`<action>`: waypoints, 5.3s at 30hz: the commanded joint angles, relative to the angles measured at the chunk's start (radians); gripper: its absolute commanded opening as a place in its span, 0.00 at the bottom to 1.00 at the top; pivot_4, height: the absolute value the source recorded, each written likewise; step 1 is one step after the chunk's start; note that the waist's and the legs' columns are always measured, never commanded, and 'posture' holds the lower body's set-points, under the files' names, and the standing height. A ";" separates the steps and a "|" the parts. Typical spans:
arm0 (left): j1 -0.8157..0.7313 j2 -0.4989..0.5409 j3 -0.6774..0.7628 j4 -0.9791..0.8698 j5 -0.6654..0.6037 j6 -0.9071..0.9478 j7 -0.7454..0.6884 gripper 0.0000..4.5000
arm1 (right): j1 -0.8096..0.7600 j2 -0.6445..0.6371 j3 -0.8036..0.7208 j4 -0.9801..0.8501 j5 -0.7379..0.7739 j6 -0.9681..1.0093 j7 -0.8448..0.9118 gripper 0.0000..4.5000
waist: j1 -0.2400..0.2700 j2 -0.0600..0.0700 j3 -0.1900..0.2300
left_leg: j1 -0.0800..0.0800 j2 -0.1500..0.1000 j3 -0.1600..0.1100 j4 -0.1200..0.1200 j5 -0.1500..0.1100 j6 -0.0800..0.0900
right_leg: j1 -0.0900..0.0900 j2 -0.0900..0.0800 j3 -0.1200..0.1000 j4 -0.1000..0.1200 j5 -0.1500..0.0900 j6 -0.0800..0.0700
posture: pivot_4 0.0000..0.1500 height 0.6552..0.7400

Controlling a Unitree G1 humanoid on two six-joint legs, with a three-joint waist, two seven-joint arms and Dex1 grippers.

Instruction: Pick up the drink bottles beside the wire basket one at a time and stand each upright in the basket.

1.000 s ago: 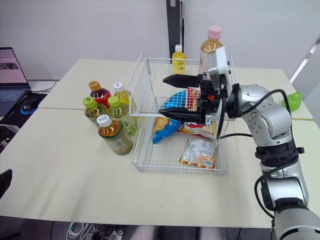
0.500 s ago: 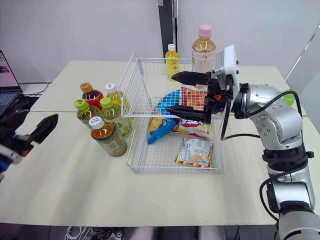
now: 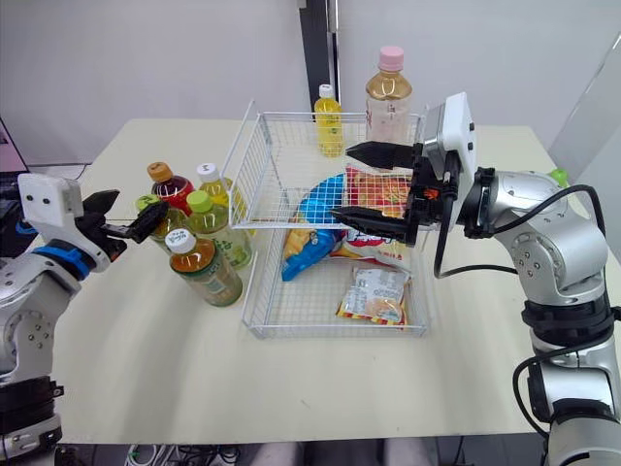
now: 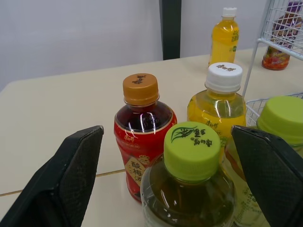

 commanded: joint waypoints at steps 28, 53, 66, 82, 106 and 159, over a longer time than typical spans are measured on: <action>0.002 0.022 0.045 -0.029 -0.033 -0.038 -0.094 0.30 | -0.007 -0.025 -0.039 -0.063 0.042 0.028 -0.021 1.00 | -0.003 0.000 0.000 | -0.002 0.000 0.000 0.000 0.000 0.000 | -0.002 0.000 0.000 0.000 0.000 0.000 | 1.00 1.00; -0.871 0.517 -0.172 0.239 -0.333 0.348 -0.448 0.30 | 0.004 -0.057 -0.070 -0.027 0.040 0.022 0.000 1.00 | 0.005 -0.001 0.003 | -0.007 -0.002 -0.001 0.001 0.000 0.000 | -0.003 0.001 -0.006 -0.001 -0.001 0.003 | 1.00 1.00; -1.399 -0.046 -0.505 0.929 0.108 -0.083 -0.613 0.30 | 0.155 -0.118 -0.216 -0.254 0.083 0.112 -0.228 1.00 | -0.008 0.000 0.004 | -0.009 -0.003 0.001 0.002 0.000 0.000 | -0.004 0.000 -0.004 0.000 -0.001 0.005 | 1.00 1.00; -1.397 -0.304 -0.410 1.258 0.251 -0.389 -0.546 0.30 | 0.241 -0.176 -0.293 -0.395 0.170 0.194 -0.395 1.00 | -0.012 -0.001 0.007 | -0.014 -0.004 0.003 0.003 0.000 0.000 | -0.009 -0.002 -0.003 0.001 -0.001 0.005 | 1.00 1.00; -1.325 -0.178 -0.257 1.096 0.231 -0.246 -0.577 0.99 | 0.239 -0.184 -0.241 -0.347 0.184 0.136 -0.349 1.00 | -0.025 -0.001 0.007 | -0.012 -0.003 0.003 0.004 0.000 0.000 | -0.008 0.000 -0.003 0.002 -0.001 0.005 | 1.00 1.00; 0.320 0.071 0.358 -0.243 -0.162 0.105 -0.125 0.99 | -0.017 -0.005 -0.026 -0.028 0.035 0.027 0.026 1.00 | 0.009 -0.002 0.004 | -0.001 0.008 0.003 0.003 0.001 -0.002 | -0.002 0.006 0.000 -0.001 0.003 -0.003 | 1.00 1.00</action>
